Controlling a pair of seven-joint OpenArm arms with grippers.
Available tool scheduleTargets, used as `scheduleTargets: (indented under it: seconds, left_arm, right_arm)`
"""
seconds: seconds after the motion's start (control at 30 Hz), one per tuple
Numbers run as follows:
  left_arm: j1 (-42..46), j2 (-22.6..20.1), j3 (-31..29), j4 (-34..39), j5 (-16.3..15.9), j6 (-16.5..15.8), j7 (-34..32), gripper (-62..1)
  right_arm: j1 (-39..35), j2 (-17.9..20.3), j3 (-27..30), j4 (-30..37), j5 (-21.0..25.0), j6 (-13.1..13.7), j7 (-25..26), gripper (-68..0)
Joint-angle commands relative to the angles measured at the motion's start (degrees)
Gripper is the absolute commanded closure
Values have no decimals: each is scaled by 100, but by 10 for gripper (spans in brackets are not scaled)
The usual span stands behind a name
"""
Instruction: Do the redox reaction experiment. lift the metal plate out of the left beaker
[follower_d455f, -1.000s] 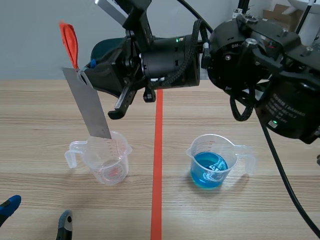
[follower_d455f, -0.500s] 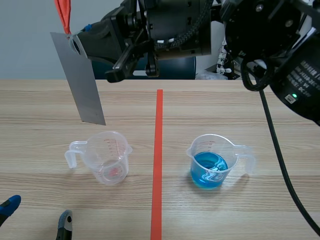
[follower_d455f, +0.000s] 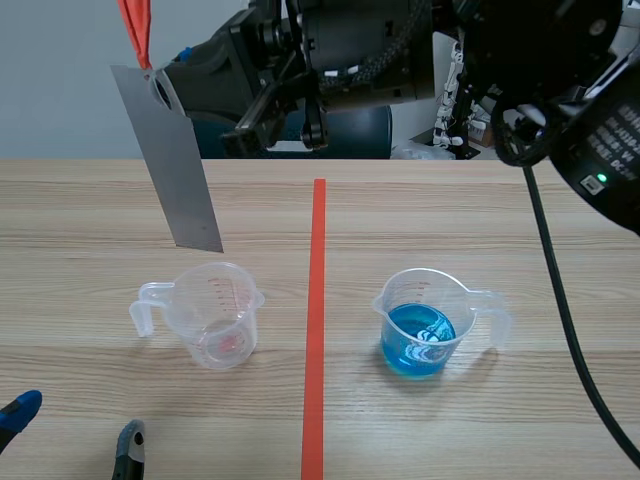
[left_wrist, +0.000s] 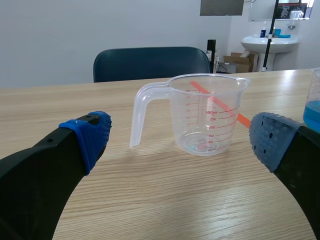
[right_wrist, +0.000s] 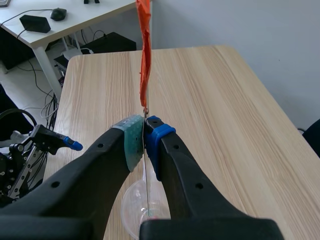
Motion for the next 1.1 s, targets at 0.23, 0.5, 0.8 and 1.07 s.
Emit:
scheduleTargets:
  seconds: [0.23,0.5,0.8,1.07]
  left_arm:
    - [0,-68,-13,87,-33,-13,-262,-583]
    - [2,-68,-13,87,-33,-13,-262,-583]
    - [2,-68,-13,87,-33,-13,-262,-583]
    - [2,-68,-13,87,-33,-13,-262,-582]
  right_arm:
    - [114,0,52,94,203,-2,-140,-6]
    - [114,0,127,94,205,-4,-197,-6]
    - [114,0,433,94,205,-4,-197,-6]
    - [114,0,461,94,205,-4,-260,-6]
